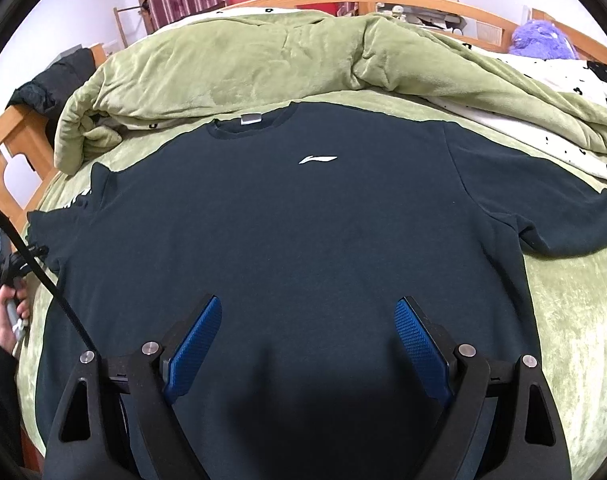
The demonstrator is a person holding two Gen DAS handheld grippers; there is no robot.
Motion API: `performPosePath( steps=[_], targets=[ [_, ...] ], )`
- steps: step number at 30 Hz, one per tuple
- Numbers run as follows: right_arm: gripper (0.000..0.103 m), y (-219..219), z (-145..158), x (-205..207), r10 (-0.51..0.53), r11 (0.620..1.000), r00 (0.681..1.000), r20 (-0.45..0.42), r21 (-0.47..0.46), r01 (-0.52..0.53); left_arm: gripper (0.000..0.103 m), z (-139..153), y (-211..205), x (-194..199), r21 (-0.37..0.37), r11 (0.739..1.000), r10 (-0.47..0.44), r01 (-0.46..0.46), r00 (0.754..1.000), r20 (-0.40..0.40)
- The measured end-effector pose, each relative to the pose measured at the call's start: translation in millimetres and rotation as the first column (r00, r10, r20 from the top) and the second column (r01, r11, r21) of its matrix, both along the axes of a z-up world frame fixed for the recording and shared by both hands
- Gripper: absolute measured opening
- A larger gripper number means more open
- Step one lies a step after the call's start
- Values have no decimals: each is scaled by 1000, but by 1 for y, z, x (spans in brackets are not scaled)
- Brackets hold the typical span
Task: Fold small clothes
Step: 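Move the left tool down to the sleeve cuff nearest it, then grasp the sleeve with the left tool and fold it across the shirt body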
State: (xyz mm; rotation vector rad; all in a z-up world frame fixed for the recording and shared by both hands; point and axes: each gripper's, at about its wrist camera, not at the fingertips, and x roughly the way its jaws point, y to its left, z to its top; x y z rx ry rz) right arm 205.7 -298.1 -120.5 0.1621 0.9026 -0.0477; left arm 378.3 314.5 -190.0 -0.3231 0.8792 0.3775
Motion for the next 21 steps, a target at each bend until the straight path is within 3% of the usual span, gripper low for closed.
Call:
performPosePath(
  steps=[2,3,4,8,13,21],
  targets=[
    [88,1,1,-1,6,1000,1000,4,0,-6,40,2,-1,4,20,1000,10,-10,1000,12],
    [88,1,2,-2,9,1000,1000,5,2,-9,18,4,-2,6,36,999,16,-16,1000,16],
    [88,2,2,-2,14,1000,1000,5,3,-14,8,9,-4,6,42,999,12,-13,1000,20],
    [88,4,2,-7,37,999,999,-2,27,-37,7,36,-15,4,47,999,-13,10,998,57],
    [88,5,16,-19,53,996,998,29,77,-55,7,92,-52,3,81,995,-67,56,988,136],
    [88,-11,42,-38,45,988,993,111,143,-61,6,152,-159,10,111,977,-199,180,959,201]
  ],
)
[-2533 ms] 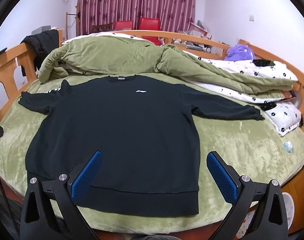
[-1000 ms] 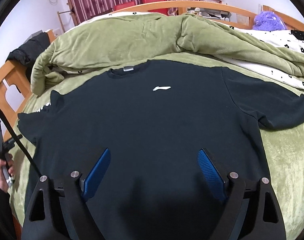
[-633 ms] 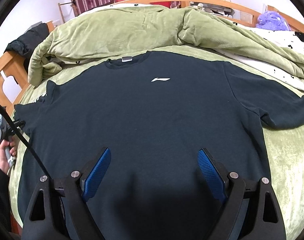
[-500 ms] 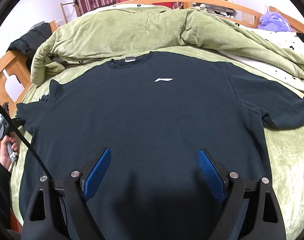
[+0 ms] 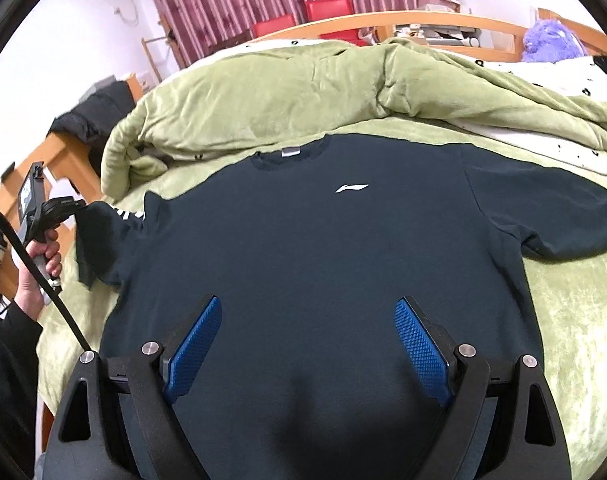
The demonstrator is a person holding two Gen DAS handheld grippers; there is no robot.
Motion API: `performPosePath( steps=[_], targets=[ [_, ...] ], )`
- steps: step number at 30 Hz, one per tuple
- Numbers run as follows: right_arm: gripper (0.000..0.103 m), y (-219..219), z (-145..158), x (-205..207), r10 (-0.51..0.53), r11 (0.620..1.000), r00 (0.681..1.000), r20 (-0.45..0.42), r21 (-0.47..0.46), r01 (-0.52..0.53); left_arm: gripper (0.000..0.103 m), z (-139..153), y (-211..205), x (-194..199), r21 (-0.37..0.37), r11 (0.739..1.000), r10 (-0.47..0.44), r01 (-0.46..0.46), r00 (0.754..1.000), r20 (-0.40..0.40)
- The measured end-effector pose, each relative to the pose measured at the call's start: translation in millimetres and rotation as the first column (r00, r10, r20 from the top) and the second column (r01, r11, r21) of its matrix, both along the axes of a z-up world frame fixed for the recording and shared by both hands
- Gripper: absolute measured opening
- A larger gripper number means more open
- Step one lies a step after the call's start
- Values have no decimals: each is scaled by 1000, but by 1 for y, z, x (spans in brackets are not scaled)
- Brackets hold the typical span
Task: Fold small clothes
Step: 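Grasp the sleeve with the left tool and fold it across the shirt body, then open the left tool and release the sleeve onto the body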
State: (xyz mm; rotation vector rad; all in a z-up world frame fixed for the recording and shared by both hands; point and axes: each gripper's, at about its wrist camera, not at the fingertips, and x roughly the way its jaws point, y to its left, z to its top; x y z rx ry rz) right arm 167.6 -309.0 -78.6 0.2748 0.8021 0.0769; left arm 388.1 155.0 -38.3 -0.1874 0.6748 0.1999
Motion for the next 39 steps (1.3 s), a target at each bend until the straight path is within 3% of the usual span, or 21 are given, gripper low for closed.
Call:
performPosePath(
  steps=[7,16,20,26,32,36,39],
  targets=[
    [88,-34,2,-10,-54,998,998,26,32,53,6,8,-106,1,-5,991,-134,134,991,3],
    [88,-77,-6,-21,-107,988,994,11,113,105,6,-39,-235,-4,-58,965,-259,255,962,-84],
    [88,-83,-3,-27,-113,988,993,31,109,110,6,-59,-277,-10,-46,956,-292,289,949,-115],
    [88,-91,-1,-34,-125,988,991,43,99,120,8,-78,-307,-23,-64,950,-313,306,935,-168],
    [88,-99,8,-34,-149,978,988,50,157,140,33,-75,-315,-48,-4,939,-337,343,919,-207],
    [88,-92,17,-36,-147,978,987,68,158,135,67,-53,-307,-75,80,942,-313,326,939,-144],
    [88,-81,23,-36,-134,981,988,74,151,121,67,-36,-298,-97,138,936,-311,324,944,-109]
  ],
)
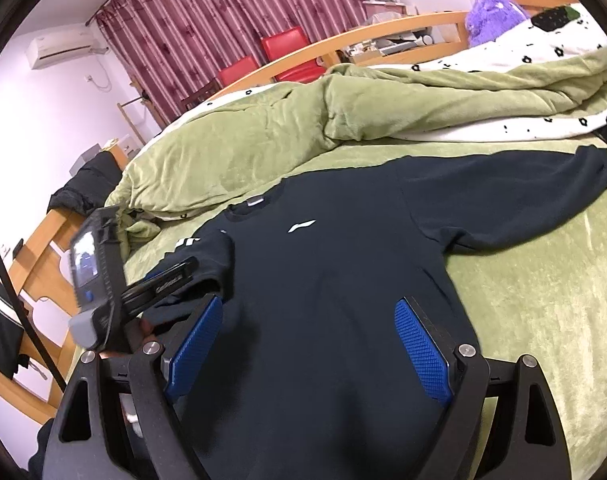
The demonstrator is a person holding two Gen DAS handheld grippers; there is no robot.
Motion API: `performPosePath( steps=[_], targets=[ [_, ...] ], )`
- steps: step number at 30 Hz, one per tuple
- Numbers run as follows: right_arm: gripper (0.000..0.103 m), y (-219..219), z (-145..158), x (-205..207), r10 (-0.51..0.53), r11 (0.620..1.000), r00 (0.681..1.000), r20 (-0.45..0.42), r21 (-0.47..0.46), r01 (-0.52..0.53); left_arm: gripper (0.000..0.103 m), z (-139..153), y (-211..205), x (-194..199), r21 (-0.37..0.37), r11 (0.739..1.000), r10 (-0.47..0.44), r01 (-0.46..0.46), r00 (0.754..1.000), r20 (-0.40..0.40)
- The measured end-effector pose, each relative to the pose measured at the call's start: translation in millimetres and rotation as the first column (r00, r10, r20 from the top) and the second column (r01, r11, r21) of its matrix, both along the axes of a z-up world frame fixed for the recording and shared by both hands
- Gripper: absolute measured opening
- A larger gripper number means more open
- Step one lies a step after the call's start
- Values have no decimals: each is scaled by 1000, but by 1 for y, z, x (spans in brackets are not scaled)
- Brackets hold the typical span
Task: Fold small clothes
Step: 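Open the left tool and release the sleeve onto the body, then grasp the ribbed cuff of the folded sleeve with the right tool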
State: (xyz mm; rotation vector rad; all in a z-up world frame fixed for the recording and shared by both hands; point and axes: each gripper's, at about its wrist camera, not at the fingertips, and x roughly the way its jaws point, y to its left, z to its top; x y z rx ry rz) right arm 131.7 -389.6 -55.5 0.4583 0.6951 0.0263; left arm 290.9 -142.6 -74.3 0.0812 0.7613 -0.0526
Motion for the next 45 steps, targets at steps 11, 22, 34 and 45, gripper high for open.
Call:
performPosePath(
  steps=[11,22,34,45],
  targets=[
    [87,66,25,-14,103,989,994,47,-107,-98,67,22,62,-78,53,998,19,-21,999,36],
    [72,115,-9,8,122,951,992,-10,-284,-120,69,0,150,-81,35,992,116,-118,992,55],
    [55,186,-32,82,247,888,963,-108,-373,-270,69,-7,229,-51,-71,985,164,-160,985,62],
    [71,264,-66,183,368,853,925,-97,-359,-378,69,-23,289,-43,-61,954,298,-295,953,57]
  ],
)
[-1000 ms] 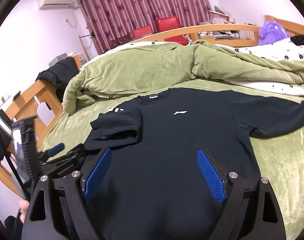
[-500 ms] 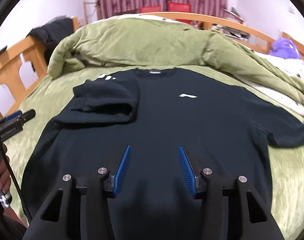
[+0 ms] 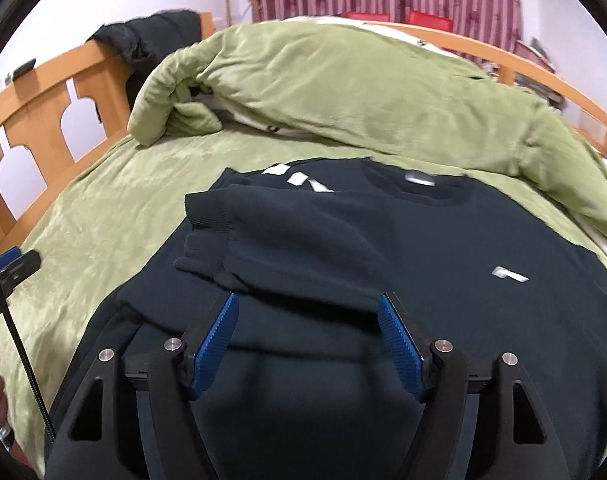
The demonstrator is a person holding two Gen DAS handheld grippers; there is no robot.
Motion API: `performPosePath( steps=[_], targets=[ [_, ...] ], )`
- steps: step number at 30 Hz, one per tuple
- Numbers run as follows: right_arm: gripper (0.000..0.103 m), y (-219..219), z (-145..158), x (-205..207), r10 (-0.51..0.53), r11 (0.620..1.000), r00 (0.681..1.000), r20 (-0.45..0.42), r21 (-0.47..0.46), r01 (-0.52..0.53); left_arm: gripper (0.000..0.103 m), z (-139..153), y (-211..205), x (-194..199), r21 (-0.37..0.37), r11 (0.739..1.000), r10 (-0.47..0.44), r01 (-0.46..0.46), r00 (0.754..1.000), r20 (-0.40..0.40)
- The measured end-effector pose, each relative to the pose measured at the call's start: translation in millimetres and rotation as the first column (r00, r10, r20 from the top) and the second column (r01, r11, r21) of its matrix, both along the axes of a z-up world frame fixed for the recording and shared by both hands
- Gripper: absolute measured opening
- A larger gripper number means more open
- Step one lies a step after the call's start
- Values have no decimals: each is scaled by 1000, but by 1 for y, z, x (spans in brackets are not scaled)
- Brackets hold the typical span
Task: Fold small clothes
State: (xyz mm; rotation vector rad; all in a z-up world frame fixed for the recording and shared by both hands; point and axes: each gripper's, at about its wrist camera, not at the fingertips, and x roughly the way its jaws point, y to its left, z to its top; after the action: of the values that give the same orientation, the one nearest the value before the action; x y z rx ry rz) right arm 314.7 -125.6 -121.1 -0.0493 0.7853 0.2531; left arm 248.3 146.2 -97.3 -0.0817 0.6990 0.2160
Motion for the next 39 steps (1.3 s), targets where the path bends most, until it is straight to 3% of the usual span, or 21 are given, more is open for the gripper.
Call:
performPosePath(
  steps=[8,12,13,14,15,16,23,28,36,38,39],
  targets=[
    [72,60,-50,50,102,993,993,-65,-49,-105,69,-16,23,8,-37,998,46,-48,998,-42],
    [80,82,-69,63,71,984,994,-77,-159,-83,69,-18,22,12,-44,998,48,-50,997,-53],
    [75,85,-69,65,59,983,996,-71,-169,-70,69,-18,21,12,-48,998,45,-47,998,-53],
    [63,85,-67,66,45,984,997,-60,-171,-54,69,-18,19,12,-50,998,40,-43,998,-52],
    [24,83,-63,67,28,985,999,-42,-171,-34,69,-18,17,12,-48,998,39,-41,998,-52],
    [17,80,-59,67,23,985,999,-42,-171,-30,69,-17,15,12,-45,998,36,-39,998,-52],
    [16,-12,-4,41,-106,994,992,69,-9,107,69,-11,2,10,-52,998,16,-18,999,-35],
    [17,-106,30,16,-280,956,956,87,118,269,69,-5,-9,12,-82,997,-2,0,1000,-25],
    [17,-194,21,-13,-426,896,904,15,143,420,69,1,-34,12,-70,997,-45,44,999,-10],
    [20,-203,10,-13,-435,894,900,-6,116,433,69,1,-40,14,-67,996,-53,52,998,-15],
    [28,-208,1,-14,-432,896,901,-31,97,433,69,0,-41,14,-63,997,-55,54,998,-17]
  ],
)
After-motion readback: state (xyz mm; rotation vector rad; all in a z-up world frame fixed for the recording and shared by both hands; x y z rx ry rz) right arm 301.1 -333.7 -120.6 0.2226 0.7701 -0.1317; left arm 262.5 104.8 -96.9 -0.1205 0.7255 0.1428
